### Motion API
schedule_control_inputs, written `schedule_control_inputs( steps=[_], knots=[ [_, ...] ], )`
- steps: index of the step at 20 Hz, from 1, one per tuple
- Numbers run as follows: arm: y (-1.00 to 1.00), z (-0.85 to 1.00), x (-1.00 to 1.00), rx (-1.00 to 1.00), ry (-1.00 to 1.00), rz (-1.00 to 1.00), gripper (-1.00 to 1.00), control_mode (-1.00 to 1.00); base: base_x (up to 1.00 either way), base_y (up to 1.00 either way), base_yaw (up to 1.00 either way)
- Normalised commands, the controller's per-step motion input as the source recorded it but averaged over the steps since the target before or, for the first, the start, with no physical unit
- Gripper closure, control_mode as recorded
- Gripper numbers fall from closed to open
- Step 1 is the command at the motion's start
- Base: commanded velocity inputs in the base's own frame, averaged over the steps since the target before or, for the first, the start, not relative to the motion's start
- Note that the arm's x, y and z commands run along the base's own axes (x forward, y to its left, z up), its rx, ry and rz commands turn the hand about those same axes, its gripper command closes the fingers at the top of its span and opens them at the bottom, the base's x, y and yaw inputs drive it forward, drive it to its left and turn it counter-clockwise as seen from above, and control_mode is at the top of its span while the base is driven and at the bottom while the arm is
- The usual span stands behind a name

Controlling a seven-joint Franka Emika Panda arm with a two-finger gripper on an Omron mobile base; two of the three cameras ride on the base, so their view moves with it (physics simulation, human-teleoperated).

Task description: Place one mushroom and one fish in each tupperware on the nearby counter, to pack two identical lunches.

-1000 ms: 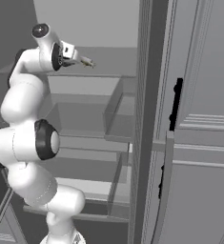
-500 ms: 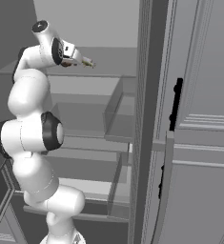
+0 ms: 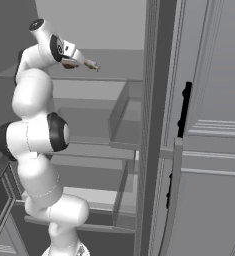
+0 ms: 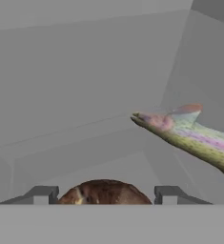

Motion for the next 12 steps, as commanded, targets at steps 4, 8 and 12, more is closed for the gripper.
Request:
schedule_control_inputs(
  steps=[4, 8, 12],
  knots=[
    [0.00, -0.34, -0.32, -0.04, 0.00, -0.18, 1.00, -1.00, 0.00, 0.00, 0.00],
    [0.00, -0.02, -0.76, -0.03, -0.10, -0.17, 1.00, -1.00, 0.00, 0.00, 0.00],
    [-0.17, 0.00, -1.00, -0.02, -0.19, -0.18, 1.00, -1.00, 0.00, 0.00, 0.00]
  ],
)
